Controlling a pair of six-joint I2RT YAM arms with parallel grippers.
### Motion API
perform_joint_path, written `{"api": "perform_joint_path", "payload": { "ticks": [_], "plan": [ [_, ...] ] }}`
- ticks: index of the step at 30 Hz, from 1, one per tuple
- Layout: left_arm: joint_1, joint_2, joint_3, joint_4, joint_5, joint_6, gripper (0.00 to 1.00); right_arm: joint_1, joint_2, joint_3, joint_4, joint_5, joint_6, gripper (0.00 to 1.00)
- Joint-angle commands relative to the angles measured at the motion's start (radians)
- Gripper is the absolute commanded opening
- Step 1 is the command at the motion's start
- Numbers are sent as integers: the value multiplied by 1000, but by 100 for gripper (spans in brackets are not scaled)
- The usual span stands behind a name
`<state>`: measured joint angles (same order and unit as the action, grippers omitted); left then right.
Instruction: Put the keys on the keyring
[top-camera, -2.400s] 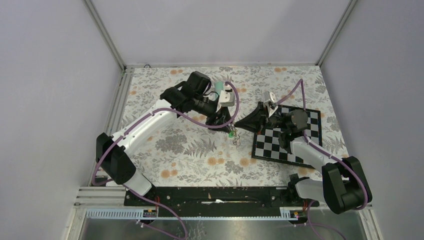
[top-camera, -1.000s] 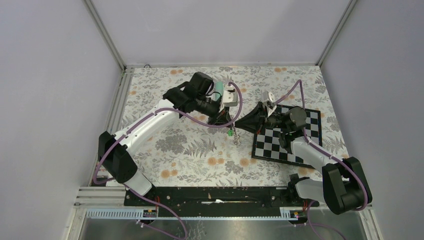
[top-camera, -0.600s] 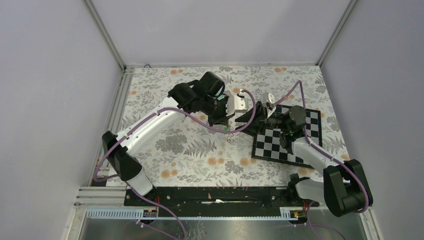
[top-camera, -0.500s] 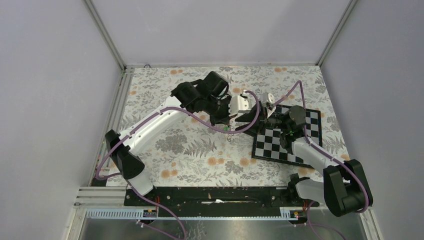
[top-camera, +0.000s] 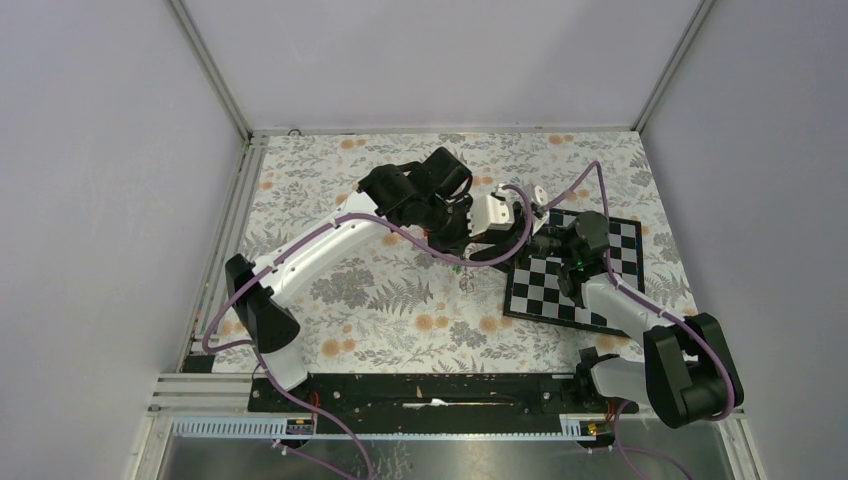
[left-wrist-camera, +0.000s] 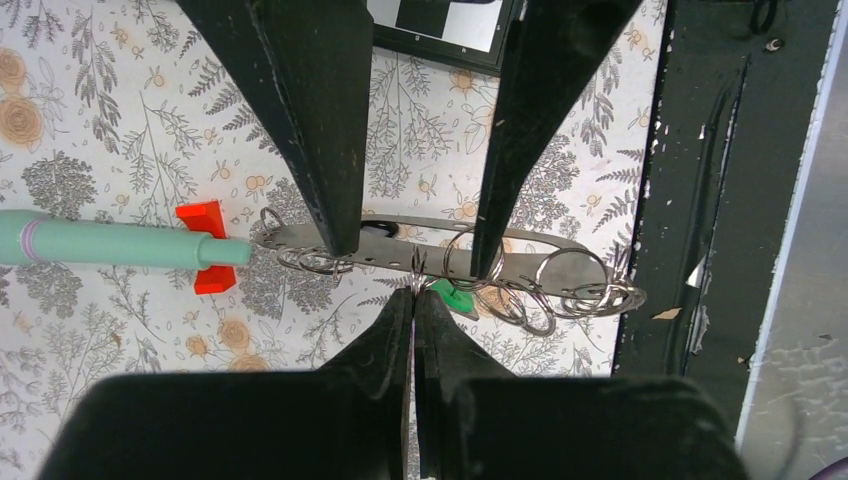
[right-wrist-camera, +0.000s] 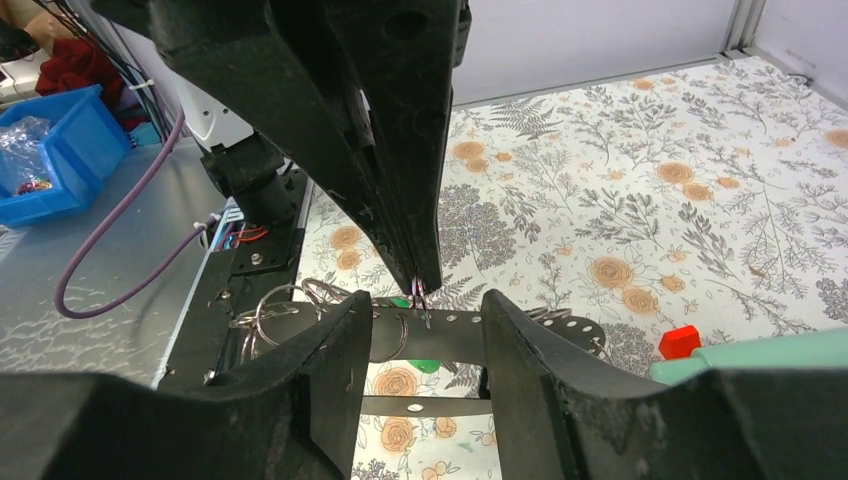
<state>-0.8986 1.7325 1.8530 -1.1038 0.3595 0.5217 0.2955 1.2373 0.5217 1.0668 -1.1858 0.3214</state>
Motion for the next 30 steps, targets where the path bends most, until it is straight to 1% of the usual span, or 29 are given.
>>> {"api": "perform_joint_path", "payload": {
  "ticks": [1,11,22,30],
  "plan": [
    [-5,-3,57,26,24,-30,0,5,11,-1,48,26,0,50],
    [-6,1,55,33,34,-38,0,16,18,5,55,29,17,37],
    [-6,7,61,33,42,-42,0,30,32,10,75,29,44,32],
    [-7,13,55,33,51,-42,0,30,24,9,89,33,58,32]
  ]
}}
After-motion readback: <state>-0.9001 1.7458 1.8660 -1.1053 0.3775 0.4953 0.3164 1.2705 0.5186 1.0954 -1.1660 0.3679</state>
